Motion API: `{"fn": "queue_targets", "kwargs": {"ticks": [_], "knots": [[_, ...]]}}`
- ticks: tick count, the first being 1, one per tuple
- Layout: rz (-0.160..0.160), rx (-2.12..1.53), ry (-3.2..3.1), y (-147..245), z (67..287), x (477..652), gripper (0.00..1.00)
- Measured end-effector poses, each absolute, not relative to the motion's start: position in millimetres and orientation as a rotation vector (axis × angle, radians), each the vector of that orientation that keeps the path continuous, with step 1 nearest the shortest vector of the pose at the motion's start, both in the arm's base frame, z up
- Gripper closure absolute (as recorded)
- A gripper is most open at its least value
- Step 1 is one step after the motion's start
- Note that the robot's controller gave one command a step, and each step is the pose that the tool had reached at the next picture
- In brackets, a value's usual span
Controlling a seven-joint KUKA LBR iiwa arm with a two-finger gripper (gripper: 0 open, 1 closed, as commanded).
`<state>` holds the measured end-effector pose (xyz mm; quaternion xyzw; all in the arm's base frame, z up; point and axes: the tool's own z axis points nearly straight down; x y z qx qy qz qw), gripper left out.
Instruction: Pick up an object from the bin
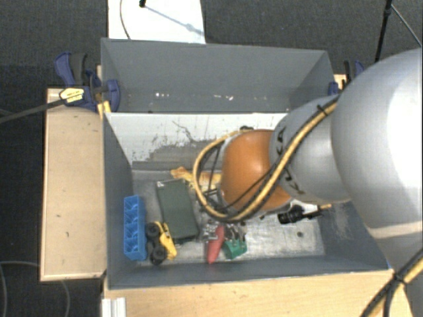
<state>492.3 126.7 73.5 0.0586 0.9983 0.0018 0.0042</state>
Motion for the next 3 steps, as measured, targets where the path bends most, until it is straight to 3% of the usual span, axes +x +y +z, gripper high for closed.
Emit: {"fn": "queue_targets", "kwargs": {"ticks": [1, 2, 3], "knots": [[0.006, 0.185, 3.128, 126.7, 73.5, 492.3, 1.00], [0.002, 0.180, 3.135, 98.7, 141.0, 481.9, 1.00], [0.002, 0.185, 3.135, 98.7, 141.0, 481.9, 0.00]]}}
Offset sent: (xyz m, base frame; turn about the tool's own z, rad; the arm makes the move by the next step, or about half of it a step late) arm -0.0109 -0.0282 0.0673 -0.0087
